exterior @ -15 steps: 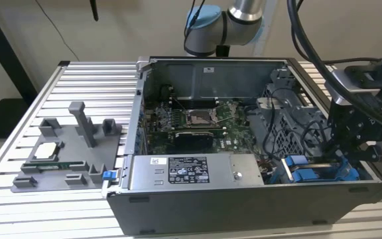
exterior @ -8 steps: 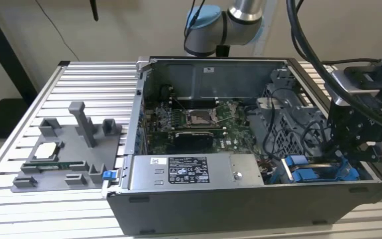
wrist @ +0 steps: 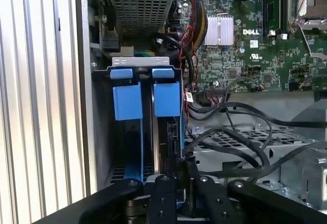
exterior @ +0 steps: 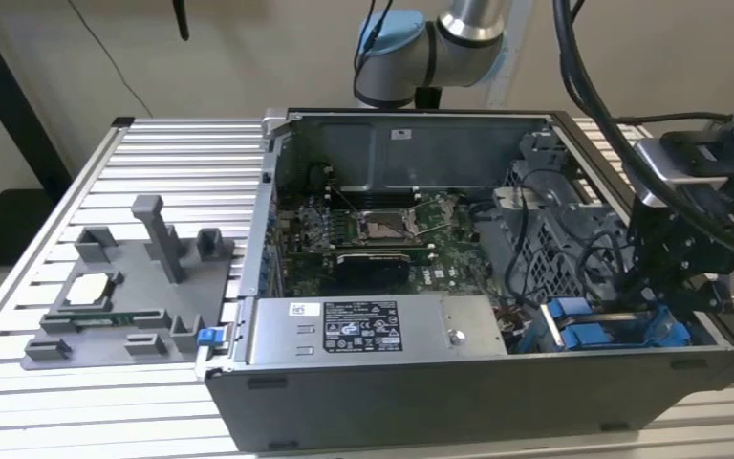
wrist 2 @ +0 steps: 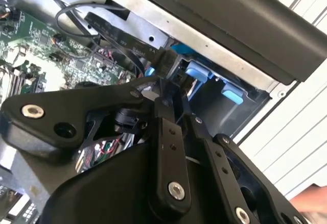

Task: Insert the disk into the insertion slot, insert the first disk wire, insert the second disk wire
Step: 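Insert the first disk wire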

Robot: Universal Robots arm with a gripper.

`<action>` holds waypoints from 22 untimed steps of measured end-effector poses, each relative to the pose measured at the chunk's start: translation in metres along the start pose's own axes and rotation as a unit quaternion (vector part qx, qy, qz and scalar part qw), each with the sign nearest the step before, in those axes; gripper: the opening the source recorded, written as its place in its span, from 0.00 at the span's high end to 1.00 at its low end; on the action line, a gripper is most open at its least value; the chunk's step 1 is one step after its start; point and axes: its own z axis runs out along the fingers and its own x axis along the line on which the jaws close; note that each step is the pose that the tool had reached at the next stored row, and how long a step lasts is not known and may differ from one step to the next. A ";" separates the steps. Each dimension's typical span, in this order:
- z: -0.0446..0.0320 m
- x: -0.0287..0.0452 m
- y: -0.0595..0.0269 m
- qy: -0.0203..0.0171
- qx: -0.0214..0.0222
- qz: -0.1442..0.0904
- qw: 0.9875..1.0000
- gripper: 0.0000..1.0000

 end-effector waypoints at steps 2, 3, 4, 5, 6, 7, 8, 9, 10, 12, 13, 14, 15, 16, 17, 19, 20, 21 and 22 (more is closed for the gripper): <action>0.0028 0.0004 -0.0001 0.001 0.000 0.000 1.000 1.00; 0.0043 0.0006 -0.0001 0.001 0.000 0.000 1.000 1.00; 0.0061 0.0008 -0.0001 0.001 0.000 0.000 1.000 1.00; 0.0073 0.0009 -0.0001 0.000 0.000 0.000 1.000 1.00; 0.0077 0.0010 -0.0001 0.000 0.000 0.000 1.000 1.00; 0.0069 0.0009 -0.0001 0.000 0.000 0.000 1.000 1.00; 0.0044 0.0003 0.0000 -0.001 0.000 0.000 1.000 1.00; 0.0000 -0.0001 0.0001 -0.001 0.000 0.000 1.000 0.00; -0.0053 -0.0007 0.0001 -0.001 0.000 0.000 1.000 0.00; -0.0141 -0.0018 0.0002 -0.001 0.000 0.000 1.000 0.00; -0.0185 -0.0024 0.0003 0.000 0.000 0.000 1.000 0.00; -0.0229 -0.0030 0.0004 -0.001 0.000 0.000 1.000 0.00; -0.0273 -0.0036 0.0004 0.000 0.000 0.000 1.000 0.00; -0.0316 -0.0041 0.0005 0.000 0.000 0.000 1.000 0.00; -0.0363 -0.0048 0.0006 0.000 0.000 0.000 1.000 0.00; -0.0448 -0.0059 0.0009 0.000 0.000 0.000 1.000 0.00; -0.0483 -0.0064 0.0010 -0.001 0.000 0.000 1.000 0.00; -0.0506 -0.0067 0.0010 0.000 0.000 0.000 1.000 0.00; -0.0515 -0.0068 0.0011 0.000 0.000 0.000 1.000 0.00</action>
